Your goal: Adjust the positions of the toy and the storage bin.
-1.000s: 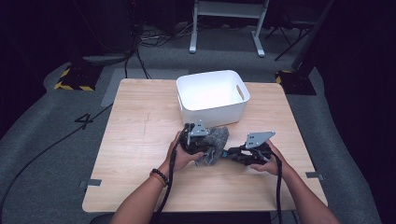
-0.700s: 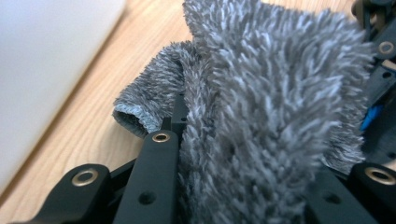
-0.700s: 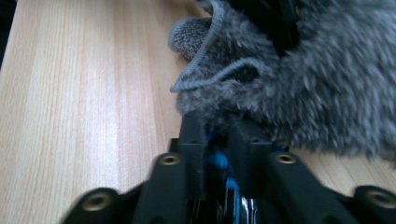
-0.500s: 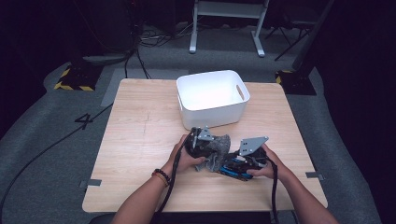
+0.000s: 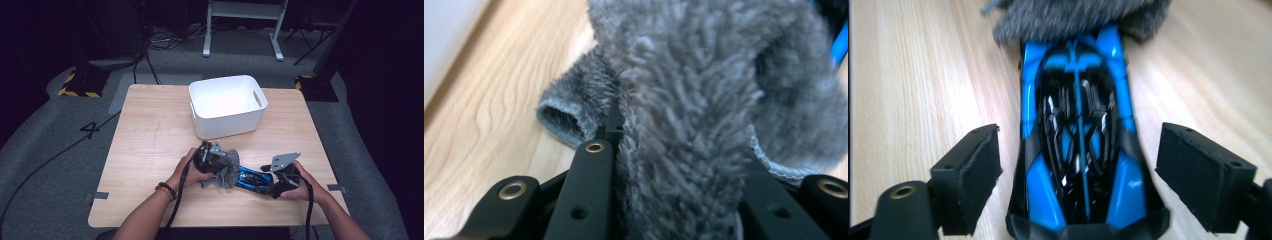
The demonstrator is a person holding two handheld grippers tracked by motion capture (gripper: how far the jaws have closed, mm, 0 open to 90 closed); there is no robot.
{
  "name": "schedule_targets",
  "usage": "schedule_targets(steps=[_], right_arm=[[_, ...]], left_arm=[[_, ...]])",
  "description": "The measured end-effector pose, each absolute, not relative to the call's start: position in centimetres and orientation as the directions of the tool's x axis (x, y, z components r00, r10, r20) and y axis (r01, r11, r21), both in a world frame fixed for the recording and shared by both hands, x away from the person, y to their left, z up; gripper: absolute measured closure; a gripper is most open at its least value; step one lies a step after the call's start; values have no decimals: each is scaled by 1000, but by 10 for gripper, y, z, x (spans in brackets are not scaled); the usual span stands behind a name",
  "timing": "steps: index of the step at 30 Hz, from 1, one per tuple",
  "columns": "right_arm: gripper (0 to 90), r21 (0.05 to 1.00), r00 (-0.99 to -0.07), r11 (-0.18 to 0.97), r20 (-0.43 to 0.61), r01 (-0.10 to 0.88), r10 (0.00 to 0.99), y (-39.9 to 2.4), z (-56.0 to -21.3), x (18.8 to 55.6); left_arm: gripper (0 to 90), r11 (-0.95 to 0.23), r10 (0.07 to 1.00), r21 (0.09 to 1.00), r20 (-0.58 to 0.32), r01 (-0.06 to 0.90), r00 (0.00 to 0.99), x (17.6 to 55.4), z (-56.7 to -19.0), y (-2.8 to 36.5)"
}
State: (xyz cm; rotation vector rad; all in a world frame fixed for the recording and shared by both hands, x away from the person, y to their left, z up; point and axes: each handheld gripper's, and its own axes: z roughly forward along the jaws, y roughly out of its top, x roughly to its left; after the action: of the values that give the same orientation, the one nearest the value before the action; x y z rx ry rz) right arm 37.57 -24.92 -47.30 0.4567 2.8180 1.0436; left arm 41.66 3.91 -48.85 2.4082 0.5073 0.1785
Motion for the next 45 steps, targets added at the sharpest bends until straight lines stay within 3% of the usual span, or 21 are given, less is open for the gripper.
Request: schedule_targets(steps=[8,13,20,26,30,35,37,45], right_arm=[[183,588,-934,759,-18,278,356,-253,-490,371],[238,628,-926,724,-17,284,378,-263,-493,367],[242,655,-936,712,-18,254,350,-265,-496,369],[243,655,-937,713,-19,251,348,-264,-496,369],[243,654,-937,714,-23,249,348,-258,-496,371],[244,655,-935,711,-18,256,354,-258,-496,370],[244,654,-935,712,-17,258,355,-257,-496,370],[246,648,-933,714,-15,264,359,-258,-495,371]], left_arm=[[733,-717,382,621,-32,318,924,401,-488,56],[733,-694,376,632,-89,344,922,390,-490,60],[735,-714,228,674,-32,190,973,355,-486,26],[732,-657,130,743,-59,131,990,350,-478,-4],[731,-703,67,707,-40,76,997,343,-485,-28],[736,-719,82,689,-42,88,996,344,-496,-37],[741,-743,83,667,7,58,996,345,-494,-33],[755,-757,154,645,16,107,988,359,-490,16]])
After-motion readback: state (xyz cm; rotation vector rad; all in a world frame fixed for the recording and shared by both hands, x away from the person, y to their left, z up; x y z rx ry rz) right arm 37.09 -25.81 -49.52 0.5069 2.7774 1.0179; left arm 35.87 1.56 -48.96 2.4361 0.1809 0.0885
